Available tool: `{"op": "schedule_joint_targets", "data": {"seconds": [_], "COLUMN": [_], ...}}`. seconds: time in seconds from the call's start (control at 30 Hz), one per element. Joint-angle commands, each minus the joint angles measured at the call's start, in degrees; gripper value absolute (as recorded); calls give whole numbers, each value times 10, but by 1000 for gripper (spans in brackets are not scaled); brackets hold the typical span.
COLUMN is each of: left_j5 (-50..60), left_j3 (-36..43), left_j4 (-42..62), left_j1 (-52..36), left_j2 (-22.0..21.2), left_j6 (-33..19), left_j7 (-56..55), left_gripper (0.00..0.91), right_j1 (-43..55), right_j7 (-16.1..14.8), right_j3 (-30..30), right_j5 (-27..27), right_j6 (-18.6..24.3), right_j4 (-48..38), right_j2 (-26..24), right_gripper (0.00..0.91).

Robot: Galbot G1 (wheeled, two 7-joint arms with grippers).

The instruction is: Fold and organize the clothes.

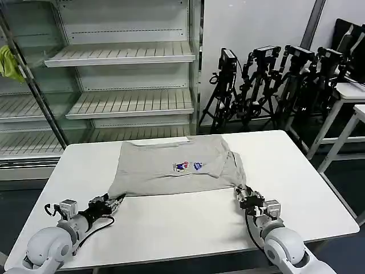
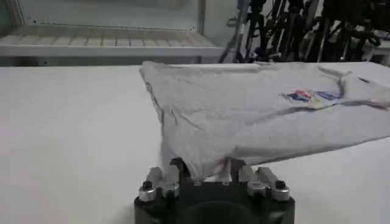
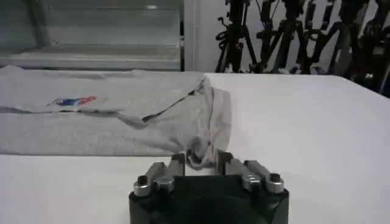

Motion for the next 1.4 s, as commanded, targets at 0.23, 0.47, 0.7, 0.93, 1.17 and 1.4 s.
{"op": "schedule_joint_targets", "data": {"seconds": [0.23,0.47,0.7,0.93,1.17,1.4], "left_j5": [9,12,10,-14,-39,-51], "left_j3": [0,-3,-14,-52,-120,-189], "left_j4": [2,-6,-32,-86,-164,-216], "left_j1": [5,13,45,119,202,296], "left_j2": [1,3,11,41,67,73], "left_j6": [-7,-9,-6,8,18,20], "left_j7": [7,10,10,3,-5,-9], "left_gripper": [50,50,50,50,50,50], "right_j1": [-3,-10,-32,-81,-197,-286], "right_j7": [-4,-5,-4,14,28,49], "right_j3": [-1,4,17,42,130,211], "right_j5": [-4,-3,6,47,92,134], "right_j6": [2,2,0,-13,-25,-31], "right_j4": [-4,5,33,107,189,242], "right_j2": [0,-9,-34,-103,-170,-190], "right_gripper": [0,0,0,0,0,0]}}
